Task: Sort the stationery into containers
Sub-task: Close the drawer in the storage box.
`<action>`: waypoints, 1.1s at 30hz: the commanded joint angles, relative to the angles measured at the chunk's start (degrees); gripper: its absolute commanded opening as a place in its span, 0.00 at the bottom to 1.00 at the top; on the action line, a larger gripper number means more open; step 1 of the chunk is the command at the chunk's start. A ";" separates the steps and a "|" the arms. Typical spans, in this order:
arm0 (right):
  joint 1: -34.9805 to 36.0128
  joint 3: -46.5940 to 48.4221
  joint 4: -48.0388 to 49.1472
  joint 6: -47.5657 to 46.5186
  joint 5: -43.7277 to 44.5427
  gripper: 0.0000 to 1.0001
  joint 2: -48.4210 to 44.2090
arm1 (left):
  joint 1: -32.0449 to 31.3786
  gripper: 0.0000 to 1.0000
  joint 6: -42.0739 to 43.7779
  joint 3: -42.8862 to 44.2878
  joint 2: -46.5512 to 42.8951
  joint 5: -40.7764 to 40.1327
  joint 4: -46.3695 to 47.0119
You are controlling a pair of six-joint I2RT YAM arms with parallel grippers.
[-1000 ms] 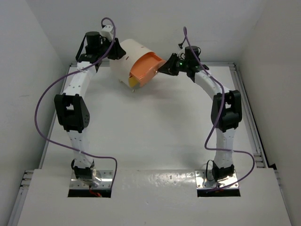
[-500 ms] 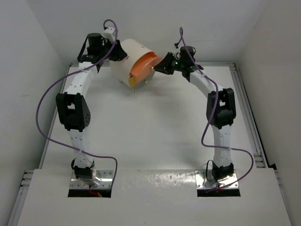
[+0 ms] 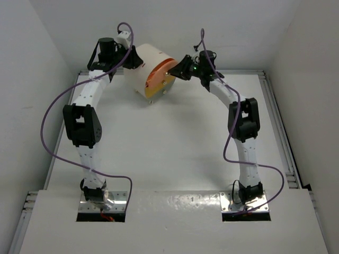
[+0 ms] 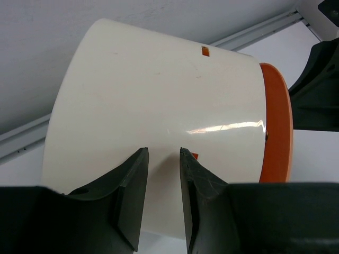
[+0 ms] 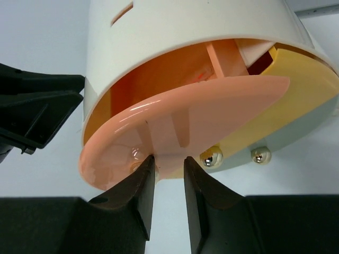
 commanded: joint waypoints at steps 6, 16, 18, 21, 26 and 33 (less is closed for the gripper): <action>2.32 4.53 7.15 3.20 0.45 0.28 2.91 | -1.29 0.36 1.80 -2.02 0.00 0.61 -2.58; 2.93 6.20 10.50 5.13 0.36 0.32 4.40 | -1.81 0.36 2.50 -4.57 -0.44 0.61 -2.32; 3.02 6.12 11.02 5.57 0.02 0.33 4.58 | -1.82 0.36 2.50 -4.75 -0.52 0.96 -2.14; 3.02 5.42 11.73 5.66 -0.77 0.33 4.06 | -1.81 0.36 2.59 -4.58 -0.70 1.05 -2.23; 2.58 0.33 12.69 4.52 -1.74 0.33 -0.33 | -1.73 0.39 2.94 -3.78 -2.28 1.05 -1.09; -0.14 -7.15 9.89 -0.84 -1.83 0.38 -10.70 | -0.76 0.55 3.73 4.02 -4.66 -1.49 -4.24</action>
